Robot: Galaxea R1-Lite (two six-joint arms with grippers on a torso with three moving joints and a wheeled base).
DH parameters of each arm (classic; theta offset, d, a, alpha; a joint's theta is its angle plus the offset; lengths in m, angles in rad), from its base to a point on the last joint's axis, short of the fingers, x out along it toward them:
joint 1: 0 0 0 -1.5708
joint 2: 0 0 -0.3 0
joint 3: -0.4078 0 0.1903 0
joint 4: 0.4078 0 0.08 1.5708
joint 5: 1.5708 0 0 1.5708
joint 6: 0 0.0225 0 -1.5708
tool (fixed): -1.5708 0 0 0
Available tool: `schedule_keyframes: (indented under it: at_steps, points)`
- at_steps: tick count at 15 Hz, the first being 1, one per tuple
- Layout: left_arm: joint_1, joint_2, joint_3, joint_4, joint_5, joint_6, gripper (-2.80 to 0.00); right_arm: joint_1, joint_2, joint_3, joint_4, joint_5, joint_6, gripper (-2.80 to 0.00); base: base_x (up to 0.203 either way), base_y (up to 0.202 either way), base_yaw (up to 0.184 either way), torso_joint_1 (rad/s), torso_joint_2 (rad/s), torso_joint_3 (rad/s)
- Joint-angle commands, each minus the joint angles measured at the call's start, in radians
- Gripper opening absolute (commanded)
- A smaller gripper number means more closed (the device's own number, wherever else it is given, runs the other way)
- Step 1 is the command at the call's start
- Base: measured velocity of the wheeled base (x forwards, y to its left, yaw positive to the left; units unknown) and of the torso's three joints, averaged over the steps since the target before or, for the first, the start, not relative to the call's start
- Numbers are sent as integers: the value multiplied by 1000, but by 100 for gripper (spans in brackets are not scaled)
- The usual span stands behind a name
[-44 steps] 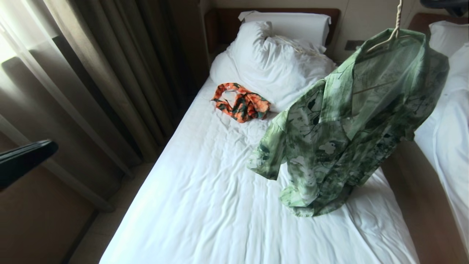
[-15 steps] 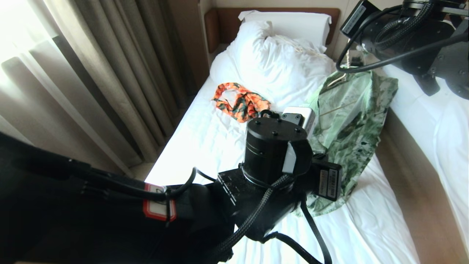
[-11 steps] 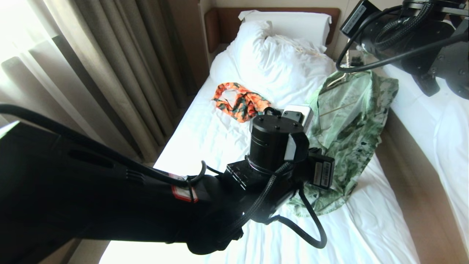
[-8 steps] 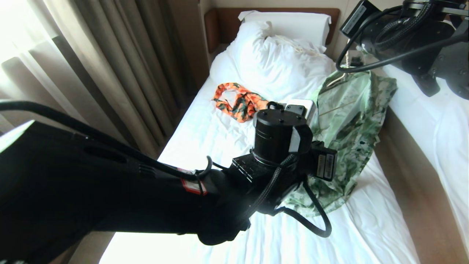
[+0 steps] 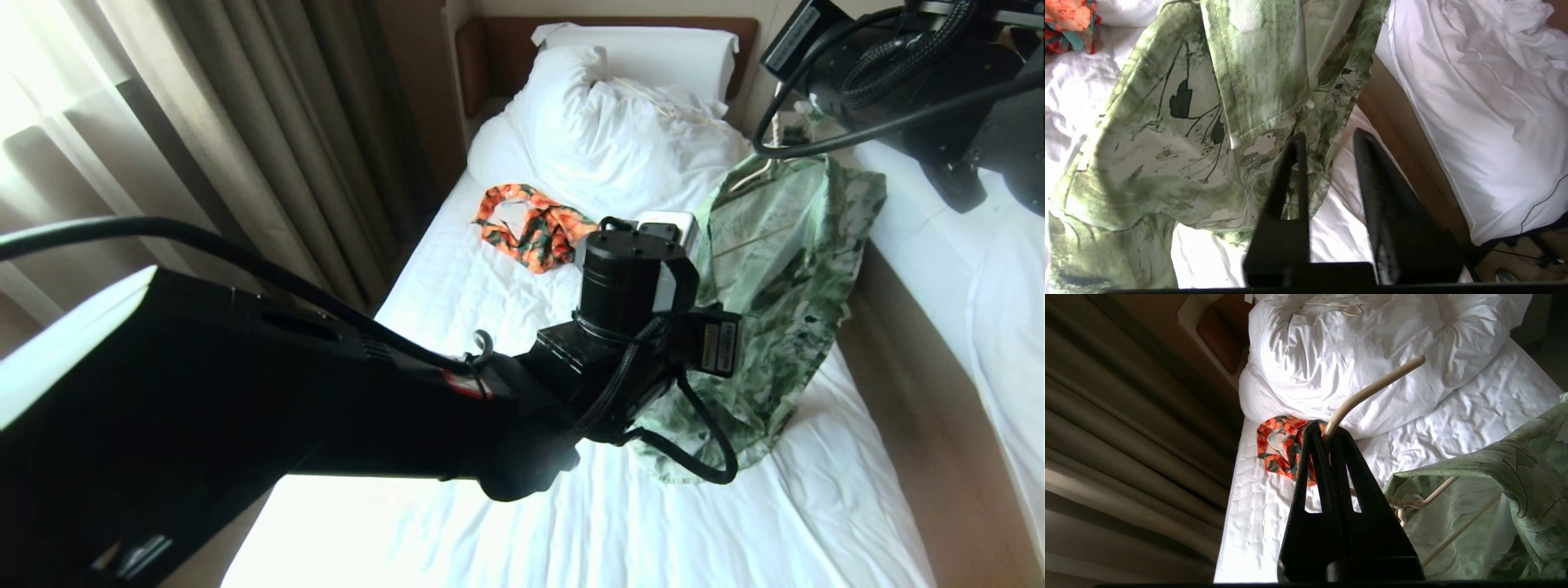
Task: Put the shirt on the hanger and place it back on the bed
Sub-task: Take the clothes hanger out of the clothes
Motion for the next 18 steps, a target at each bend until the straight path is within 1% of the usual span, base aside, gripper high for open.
schedule_keyframes:
  at_steps: [1,3,6,9,13,14,15,16,17,18]
  points:
    - [9,18,-27,-3,-7,2,0,1,-4,0,-1,-3,2,-280,0,0,0,0,0,0]
    - [20,22,-27,-8,-29,4,0,1,-4,0,-1,-1,2,-280,0,0,0,0,0,0]
    - [40,28,-27,-11,-35,4,0,1,-5,2,-1,-1,2,-280,0,0,0,0,0,0]
    - [57,35,-28,-27,-56,4,0,1,-5,10,-1,0,4,-280,0,0,0,0,0,0]
    - [69,56,-56,-43,-58,5,0,4,-8,26,-3,0,4,-280,0,0,0,0,0,0]
    - [69,67,-63,-44,-57,12,0,4,-11,28,-3,0,4,-280,0,0,0,0,0,0]
    - [72,76,-68,-45,-56,40,0,5,-13,28,-3,2,4,-280,0,0,0,0,0,0]
    - [78,90,-72,-61,-54,55,0,9,-20,28,-3,5,4,-280,0,0,0,0,0,0]
    - [78,93,-74,-92,-52,58,0,11,-21,28,-3,8,4,-280,0,0,0,0,0,0]
    - [72,92,-80,-100,-52,60,0,11,-21,29,-3,8,4,-280,0,0,0,0,0,0]
